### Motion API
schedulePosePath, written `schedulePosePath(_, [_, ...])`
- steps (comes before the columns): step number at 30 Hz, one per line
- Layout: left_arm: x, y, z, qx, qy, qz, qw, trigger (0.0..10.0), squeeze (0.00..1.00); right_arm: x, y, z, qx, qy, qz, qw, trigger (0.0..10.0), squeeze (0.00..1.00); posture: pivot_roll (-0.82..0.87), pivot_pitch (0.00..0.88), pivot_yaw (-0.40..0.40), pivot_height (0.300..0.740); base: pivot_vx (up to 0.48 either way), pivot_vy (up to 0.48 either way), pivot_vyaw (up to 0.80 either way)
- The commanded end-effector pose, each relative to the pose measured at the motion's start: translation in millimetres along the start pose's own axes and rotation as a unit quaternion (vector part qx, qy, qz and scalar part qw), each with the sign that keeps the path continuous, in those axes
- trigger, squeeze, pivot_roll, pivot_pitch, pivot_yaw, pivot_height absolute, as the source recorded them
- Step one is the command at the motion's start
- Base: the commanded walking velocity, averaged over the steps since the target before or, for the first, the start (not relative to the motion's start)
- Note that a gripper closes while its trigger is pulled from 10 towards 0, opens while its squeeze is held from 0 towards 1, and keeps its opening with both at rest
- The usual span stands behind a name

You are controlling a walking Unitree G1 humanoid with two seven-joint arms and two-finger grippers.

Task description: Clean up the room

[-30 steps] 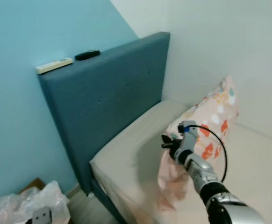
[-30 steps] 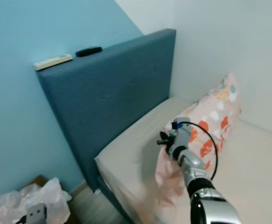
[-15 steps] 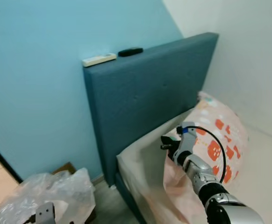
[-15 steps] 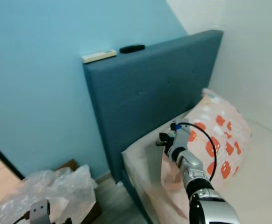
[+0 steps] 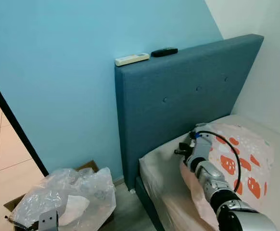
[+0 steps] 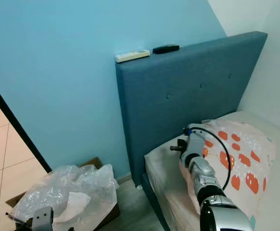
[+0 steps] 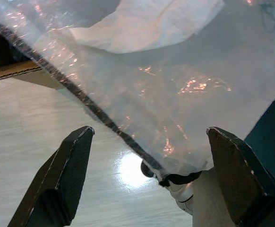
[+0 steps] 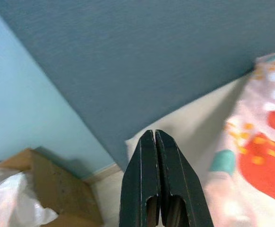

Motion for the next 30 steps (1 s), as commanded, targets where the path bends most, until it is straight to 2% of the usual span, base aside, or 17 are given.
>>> schedulePosePath(1, [-3.6, -0.9, 2.4, -0.002, -0.015, -0.011, 1.000, 10.0, 0.00, -4.4, 1.1, -0.9, 0.002, -0.003, -0.013, 1.000, 10.0, 0.00, 0.02, 0.000, -0.014, 0.736, 0.000, 0.000, 0.00])
schedulePosePath(6, [-12.9, -3.4, 10.3, -0.014, -0.049, -0.031, 0.998, 10.0, 0.00, -11.2, 2.0, 3.6, -0.013, -0.012, -0.032, 0.999, 10.0, 0.00, 0.02, 0.000, -0.005, 0.736, 0.071, 0.000, 0.00])
schedulePosePath(18, [-26.1, -7.1, 24.8, -0.035, -0.058, -0.056, 0.996, 10.0, 0.00, -12.6, -2.2, 16.8, -0.030, -0.011, -0.049, 0.998, 10.0, 0.00, 0.02, 0.002, -0.001, 0.736, 0.459, 0.000, 0.00])
schedulePosePath(30, [-34.7, -7.3, 22.0, -0.032, -0.068, -0.076, 0.994, 10.0, 0.00, -15.2, -2.2, 19.1, -0.033, -0.011, -0.057, 0.998, 10.0, 0.00, 0.02, 0.005, -0.002, 0.736, 0.430, 0.000, 0.00])
Point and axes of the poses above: a point about 5 cm out from each wrist's last joint towards the gripper, its own y axis pointing back from the gripper into the wrist, its own z axis along the axis of the wrist's last joint, x = y × z, the point moved 1 cm from there along -y, pointing out of the wrist towards the gripper, and after that the axes turned 5 degrees about y, right-handed, at the moved point
